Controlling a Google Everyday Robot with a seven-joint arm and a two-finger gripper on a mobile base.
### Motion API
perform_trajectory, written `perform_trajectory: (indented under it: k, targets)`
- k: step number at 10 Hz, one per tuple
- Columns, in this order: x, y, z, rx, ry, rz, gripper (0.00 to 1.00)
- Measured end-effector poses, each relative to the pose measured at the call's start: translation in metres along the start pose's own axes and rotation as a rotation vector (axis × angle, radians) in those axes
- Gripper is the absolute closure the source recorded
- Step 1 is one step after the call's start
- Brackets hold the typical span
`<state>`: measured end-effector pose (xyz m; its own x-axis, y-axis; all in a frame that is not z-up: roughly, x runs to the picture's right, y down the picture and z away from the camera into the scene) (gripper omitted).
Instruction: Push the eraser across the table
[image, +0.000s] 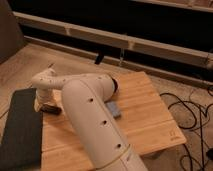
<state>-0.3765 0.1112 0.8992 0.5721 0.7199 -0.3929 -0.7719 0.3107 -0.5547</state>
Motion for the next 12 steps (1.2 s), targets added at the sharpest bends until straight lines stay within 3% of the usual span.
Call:
perform_trajectory:
  k: [1, 2, 4, 6, 8, 10, 12]
  targets:
    - [0.012, -0.009, -0.012, 0.054, 0.018, -0.001, 0.35]
    - [0.029, -0.026, -0.034, 0.143, 0.036, 0.005, 0.35]
    - [0.059, -0.035, -0.067, 0.255, 0.059, 0.020, 0.35]
    - [0.088, -0.030, -0.081, 0.312, 0.097, 0.039, 0.35]
    - [0.125, -0.023, -0.072, 0.321, 0.199, 0.073, 0.35]
    - [0.157, -0.021, -0.049, 0.301, 0.337, 0.126, 0.35]
    - [0.164, -0.035, -0.033, 0.296, 0.425, 0.160, 0.35]
